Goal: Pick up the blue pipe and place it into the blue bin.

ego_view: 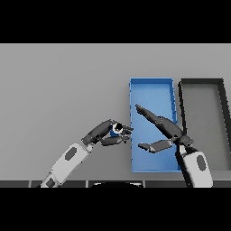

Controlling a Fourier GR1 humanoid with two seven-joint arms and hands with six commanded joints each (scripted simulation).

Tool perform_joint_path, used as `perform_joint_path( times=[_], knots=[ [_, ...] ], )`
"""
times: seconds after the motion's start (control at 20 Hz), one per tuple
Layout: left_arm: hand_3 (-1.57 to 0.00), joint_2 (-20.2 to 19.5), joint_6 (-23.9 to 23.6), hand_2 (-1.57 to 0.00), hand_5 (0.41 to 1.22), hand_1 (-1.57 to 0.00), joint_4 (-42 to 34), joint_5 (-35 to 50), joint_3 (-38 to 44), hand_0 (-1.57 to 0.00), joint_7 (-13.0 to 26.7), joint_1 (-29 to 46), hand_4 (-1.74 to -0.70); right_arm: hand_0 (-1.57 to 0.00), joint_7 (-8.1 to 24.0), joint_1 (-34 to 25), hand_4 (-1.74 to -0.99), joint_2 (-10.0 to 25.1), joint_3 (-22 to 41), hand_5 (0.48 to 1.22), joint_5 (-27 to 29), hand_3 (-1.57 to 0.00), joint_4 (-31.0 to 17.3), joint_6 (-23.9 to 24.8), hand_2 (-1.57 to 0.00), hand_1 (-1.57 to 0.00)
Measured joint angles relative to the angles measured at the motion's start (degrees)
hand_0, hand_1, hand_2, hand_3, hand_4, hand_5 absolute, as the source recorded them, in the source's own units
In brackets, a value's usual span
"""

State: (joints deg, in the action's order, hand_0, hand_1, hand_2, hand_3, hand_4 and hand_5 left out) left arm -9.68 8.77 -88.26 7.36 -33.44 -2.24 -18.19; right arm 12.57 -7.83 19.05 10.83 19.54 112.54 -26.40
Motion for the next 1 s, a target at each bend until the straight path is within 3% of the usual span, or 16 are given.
perform_joint_path(
  times=[0.3,0.4,0.7,0.75,0.85,0.95,1.0],
  knots=[
    [-1.50,-0.3,0.7,-1.57,1.221,-1.57,-0.5,0.3,-0.2,-1.57,-0.3,0.5,-1.74,0.00,4.0,-9.3,-1.241,-2.4,6.0,0.530,-2.4,0.00,-2.7,-3.4,0.00,0.00],
    [-1.53,-0.4,1.9,-1.57,1.221,-1.57,0.0,0.8,-0.1,-1.57,-2.6,0.5,-1.74,0.00,5.6,-11.2,-1.230,-3.8,7.7,0.532,-2.9,0.00,-3.8,-3.7,0.00,0.00],
    [-1.54,-1.0,2.0,-1.57,1.221,-1.57,-0.2,-0.6,-0.6,-1.57,-2.5,0.7,-1.74,0.00,6.6,-18.4,-1.222,-8.3,9.7,0.506,-4.0,0.00,-10.0,-5.1,-0.03,-0.01],
    [-1.48,-1.1,2.4,-1.57,1.221,-1.57,0.7,0.0,0.2,-1.57,-1.8,0.0,-1.74,-0.05,6.7,-19.9,-1.245,-9.0,9.6,0.506,-3.9,-0.05,-11.2,-5.3,-0.10,-0.08],
    [-1.03,-1.0,2.5,-1.06,1.221,-1.08,0.4,-0.9,-0.6,-1.18,-1.9,-0.1,-1.68,-0.35,6.8,-21.7,-1.335,-10.0,10.4,0.507,-3.5,-0.30,-11.9,-6.2,-0.38,-0.38],
    [-0.66,-3.7,3.7,-0.68,1.221,-0.71,-0.5,-3.1,-2.3,-0.82,5.1,-1.3,-1.48,-0.72,7.7,-23.5,-1.430,-10.5,10.8,0.522,-3.9,-0.63,-13.9,-7.4,-0.74,-0.70],
    [-0.58,-3.7,3.6,-0.69,1.221,-0.71,-1.2,-3.7,-2.3,-0.78,6.8,-1.1,-1.53,-0.89,6.9,-24.0,-1.486,-11.1,11.1,0.550,-3.9,-0.77,-14.5,-7.9,-0.91,-0.87]
  ],
)
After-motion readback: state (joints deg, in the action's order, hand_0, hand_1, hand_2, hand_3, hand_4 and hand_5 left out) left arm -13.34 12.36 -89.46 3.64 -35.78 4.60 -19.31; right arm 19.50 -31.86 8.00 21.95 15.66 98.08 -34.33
